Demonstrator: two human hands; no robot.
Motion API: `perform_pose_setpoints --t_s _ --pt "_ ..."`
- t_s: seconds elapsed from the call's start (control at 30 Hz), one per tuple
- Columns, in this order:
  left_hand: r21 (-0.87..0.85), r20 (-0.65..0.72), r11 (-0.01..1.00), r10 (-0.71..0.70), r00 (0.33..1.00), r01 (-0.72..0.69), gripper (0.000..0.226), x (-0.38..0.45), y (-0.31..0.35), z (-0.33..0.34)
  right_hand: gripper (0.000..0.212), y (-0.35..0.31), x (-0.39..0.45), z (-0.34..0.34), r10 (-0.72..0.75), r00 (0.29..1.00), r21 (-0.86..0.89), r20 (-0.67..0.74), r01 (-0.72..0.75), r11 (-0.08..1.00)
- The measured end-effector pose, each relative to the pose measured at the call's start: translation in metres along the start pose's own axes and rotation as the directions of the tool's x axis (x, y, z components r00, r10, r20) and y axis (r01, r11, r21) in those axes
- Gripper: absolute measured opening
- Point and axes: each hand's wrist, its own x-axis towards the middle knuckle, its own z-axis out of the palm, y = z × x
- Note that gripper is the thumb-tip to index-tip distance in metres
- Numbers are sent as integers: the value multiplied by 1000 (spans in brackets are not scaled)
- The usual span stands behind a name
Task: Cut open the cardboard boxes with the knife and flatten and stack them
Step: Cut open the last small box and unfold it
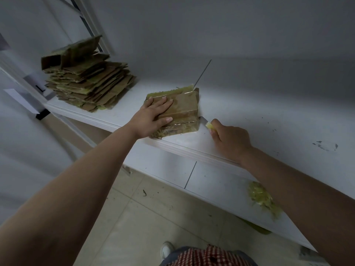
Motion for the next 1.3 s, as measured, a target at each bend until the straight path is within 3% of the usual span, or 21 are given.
perform_pose_setpoints --t_s 0.37,0.53,0.7,0.83,0.93,1.1,1.2,1.3 --pt "46 64 999 13 998 -16 64 -1 3 -5 25 -1 -7 -3 -41 999 -47 34 42 998" --pt "176 23 983 43 999 -46 68 -4 1 0 27 6 -11 3 133 981 189 -145 -104 976" --pt "321 -19 947 34 999 -26 72 -6 3 5 41 5 -14 2 139 959 166 -247 -99 981" --pt "464 -85 886 38 996 6 74 -8 4 10 32 3 -17 2 117 936 175 -333 -60 983" --pt "534 -181 845 118 976 -3 73 -13 2 14 20 3 -16 3 139 932 195 -336 -75 978" --pt "419 -317 904 237 918 -89 69 -23 -10 12 10 3 -14 6 188 932 257 -311 -108 960" --pt "341 -300 931 239 924 -130 62 -26 -18 6 9 3 -11 5 145 938 250 -316 -65 966" --pt "291 -250 951 183 951 -107 63 -27 -16 4 13 -10 -2 -1 202 917 218 -343 -132 967"
